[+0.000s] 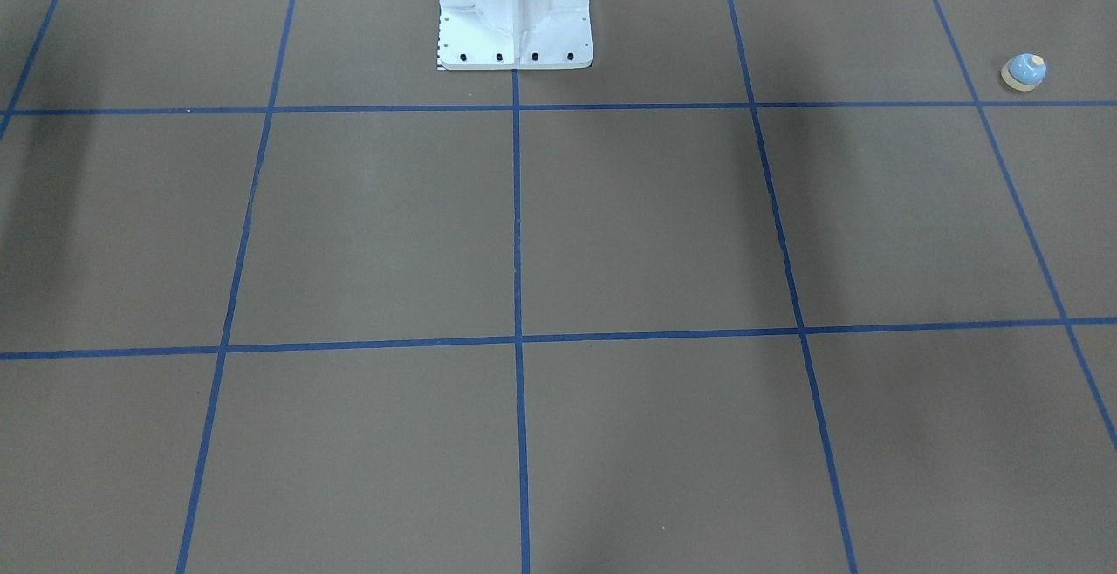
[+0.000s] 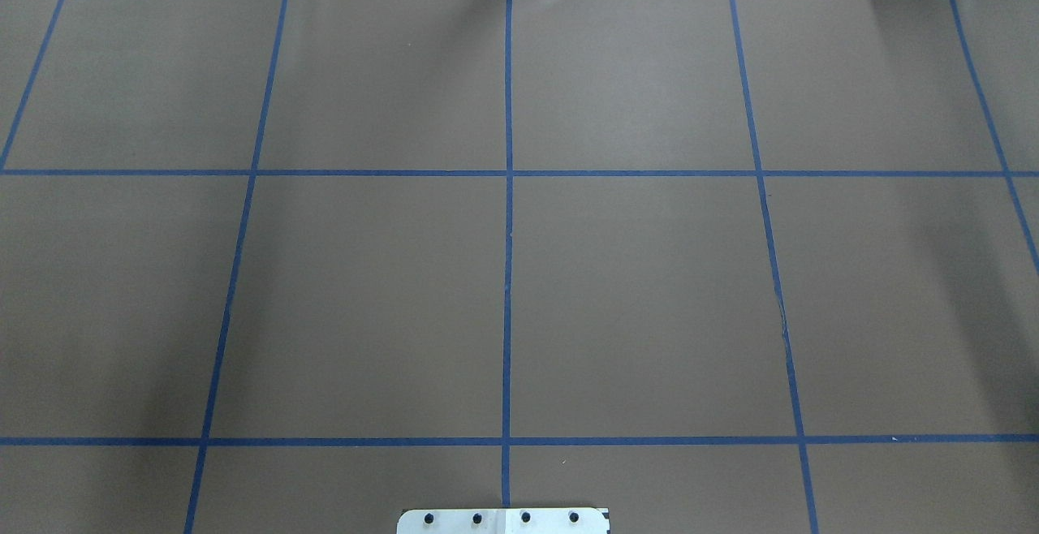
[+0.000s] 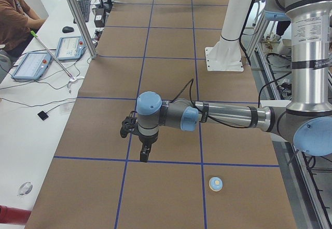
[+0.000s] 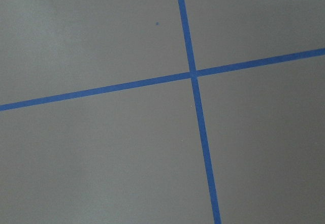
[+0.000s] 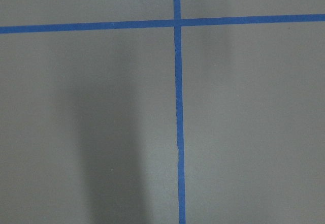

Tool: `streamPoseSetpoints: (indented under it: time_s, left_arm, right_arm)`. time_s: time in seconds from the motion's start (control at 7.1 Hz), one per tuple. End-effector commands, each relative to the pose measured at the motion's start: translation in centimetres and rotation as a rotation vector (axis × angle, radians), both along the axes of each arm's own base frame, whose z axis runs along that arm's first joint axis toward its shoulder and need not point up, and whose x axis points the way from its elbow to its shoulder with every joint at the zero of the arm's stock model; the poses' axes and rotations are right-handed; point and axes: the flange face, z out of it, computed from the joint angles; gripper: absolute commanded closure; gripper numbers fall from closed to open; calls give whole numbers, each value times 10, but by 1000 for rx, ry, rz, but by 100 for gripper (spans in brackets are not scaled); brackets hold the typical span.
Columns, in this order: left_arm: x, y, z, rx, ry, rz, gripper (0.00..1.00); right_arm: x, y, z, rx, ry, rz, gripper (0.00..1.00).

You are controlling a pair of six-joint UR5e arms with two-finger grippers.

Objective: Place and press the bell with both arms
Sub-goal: 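Grasp the light-blue service bell with the left gripper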

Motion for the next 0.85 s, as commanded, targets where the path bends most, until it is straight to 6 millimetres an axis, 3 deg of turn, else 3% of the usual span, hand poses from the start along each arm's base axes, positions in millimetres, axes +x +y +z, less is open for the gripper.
streamPoseSetpoints:
  time_s: [0.0, 0.14, 0.28, 0.42, 0.7]
  left_arm:
    - [4, 10, -6, -3, 70, 7, 0]
    - [0, 19, -14, 16, 76, 3, 0]
    - [1, 45, 1, -27, 102, 6, 0]
    - [-1, 79, 15, -69, 102, 4, 0]
    - [-9, 169, 30, -72, 103, -11, 0]
  right_arm:
    - [-1, -1, 0, -2, -12, 1, 0]
    - [-1, 0, -3, 2, -18, 1, 0]
    - [-1, 0, -4, 6, -18, 3, 0]
    - [-1, 0, -8, 13, -18, 3, 0]
    - [0, 0, -8, 15, -18, 4, 0]
